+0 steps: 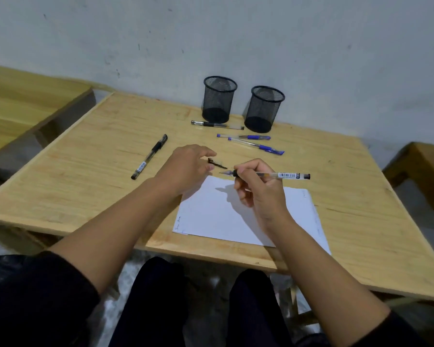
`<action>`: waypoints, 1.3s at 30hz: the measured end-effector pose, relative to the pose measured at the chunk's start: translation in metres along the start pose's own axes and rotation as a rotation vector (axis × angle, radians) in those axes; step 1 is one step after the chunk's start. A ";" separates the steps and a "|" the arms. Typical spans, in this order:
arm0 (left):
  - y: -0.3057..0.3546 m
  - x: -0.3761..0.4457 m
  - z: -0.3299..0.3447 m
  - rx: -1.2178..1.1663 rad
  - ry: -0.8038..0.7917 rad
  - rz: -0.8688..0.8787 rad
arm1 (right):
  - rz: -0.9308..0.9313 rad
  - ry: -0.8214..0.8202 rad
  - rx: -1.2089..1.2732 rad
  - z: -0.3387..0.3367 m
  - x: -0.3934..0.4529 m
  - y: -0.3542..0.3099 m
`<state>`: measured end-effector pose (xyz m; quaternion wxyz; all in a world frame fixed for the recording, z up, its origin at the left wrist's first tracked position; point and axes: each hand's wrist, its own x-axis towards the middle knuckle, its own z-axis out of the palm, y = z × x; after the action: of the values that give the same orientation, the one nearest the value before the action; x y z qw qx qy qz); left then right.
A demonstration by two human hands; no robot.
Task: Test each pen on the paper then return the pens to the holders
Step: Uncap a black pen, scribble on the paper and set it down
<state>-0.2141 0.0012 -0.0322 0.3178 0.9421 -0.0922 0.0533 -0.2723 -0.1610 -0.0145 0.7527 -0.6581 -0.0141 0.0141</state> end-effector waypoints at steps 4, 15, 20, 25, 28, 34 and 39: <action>0.002 0.030 0.013 0.066 -0.077 -0.007 | -0.010 0.048 0.040 -0.015 0.003 -0.006; 0.001 0.033 0.020 0.037 -0.007 0.007 | -0.014 0.167 -0.008 -0.032 0.018 -0.012; 0.017 0.014 0.004 -0.092 0.083 0.094 | -0.044 0.153 -0.108 -0.023 0.022 -0.012; 0.028 -0.001 -0.010 -0.141 0.133 0.139 | -0.067 0.142 -0.131 -0.014 0.021 -0.016; 0.033 -0.007 -0.014 -0.155 0.125 0.151 | -0.086 0.124 -0.136 -0.012 0.019 -0.018; 0.042 -0.018 -0.019 -0.226 0.113 0.188 | -0.115 0.072 -0.139 -0.009 0.015 -0.023; 0.048 -0.029 -0.021 -0.259 0.145 0.153 | -0.175 -0.021 -0.111 -0.007 0.013 -0.022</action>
<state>-0.2536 -0.0191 0.0079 0.4375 0.8772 -0.1467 0.1326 -0.2589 -0.1705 0.0062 0.7132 -0.6948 -0.0805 -0.0456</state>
